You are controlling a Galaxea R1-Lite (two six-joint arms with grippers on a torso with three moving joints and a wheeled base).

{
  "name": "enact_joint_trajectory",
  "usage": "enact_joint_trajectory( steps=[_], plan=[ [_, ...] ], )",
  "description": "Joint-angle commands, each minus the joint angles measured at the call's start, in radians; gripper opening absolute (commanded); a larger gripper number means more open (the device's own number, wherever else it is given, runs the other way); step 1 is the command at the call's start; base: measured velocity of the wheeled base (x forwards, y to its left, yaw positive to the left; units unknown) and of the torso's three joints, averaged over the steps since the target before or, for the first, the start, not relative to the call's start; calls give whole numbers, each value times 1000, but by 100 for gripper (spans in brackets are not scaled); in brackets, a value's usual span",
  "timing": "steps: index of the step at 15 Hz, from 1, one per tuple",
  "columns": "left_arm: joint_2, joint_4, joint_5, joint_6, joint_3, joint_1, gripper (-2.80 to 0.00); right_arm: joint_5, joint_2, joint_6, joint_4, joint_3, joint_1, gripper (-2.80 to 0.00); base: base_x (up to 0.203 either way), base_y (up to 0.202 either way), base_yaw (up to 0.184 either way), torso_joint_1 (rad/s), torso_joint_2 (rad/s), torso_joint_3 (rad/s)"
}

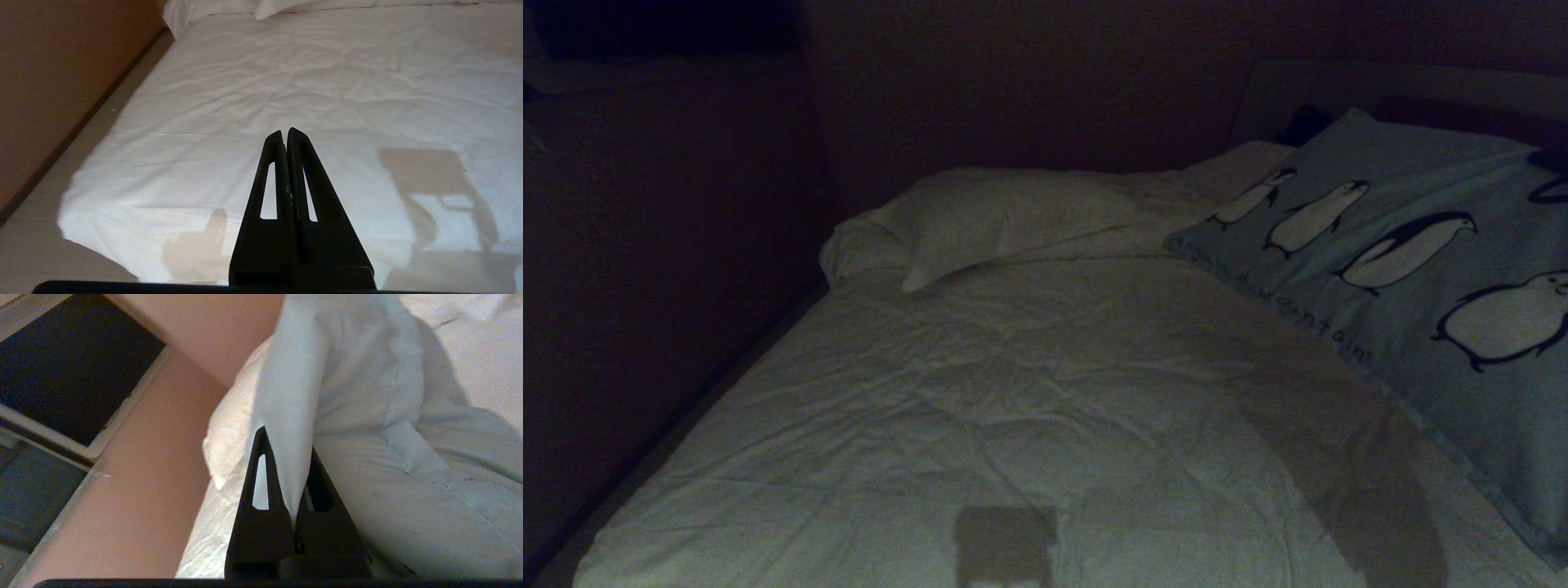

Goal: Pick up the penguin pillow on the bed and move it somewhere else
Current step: Move to the head of the bed

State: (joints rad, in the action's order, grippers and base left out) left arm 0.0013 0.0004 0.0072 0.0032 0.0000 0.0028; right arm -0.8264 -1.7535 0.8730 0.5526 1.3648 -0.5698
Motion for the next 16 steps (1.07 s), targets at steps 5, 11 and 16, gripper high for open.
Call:
enact_joint_trajectory(
  steps=[5,11,16],
  plan=[
    [0,0,0,0,0,0,-280,-2,-71,5,15,50,-115,-280,0,-194,3,3,4,5],
    [0,0,0,1,0,0,-280,2,-115,3,18,76,-197,-280,0,-195,2,1,2,1],
    [0,-1,0,0,0,0,-280,1,-178,4,79,94,-261,-280,0,-193,1,3,2,2]
  ],
)
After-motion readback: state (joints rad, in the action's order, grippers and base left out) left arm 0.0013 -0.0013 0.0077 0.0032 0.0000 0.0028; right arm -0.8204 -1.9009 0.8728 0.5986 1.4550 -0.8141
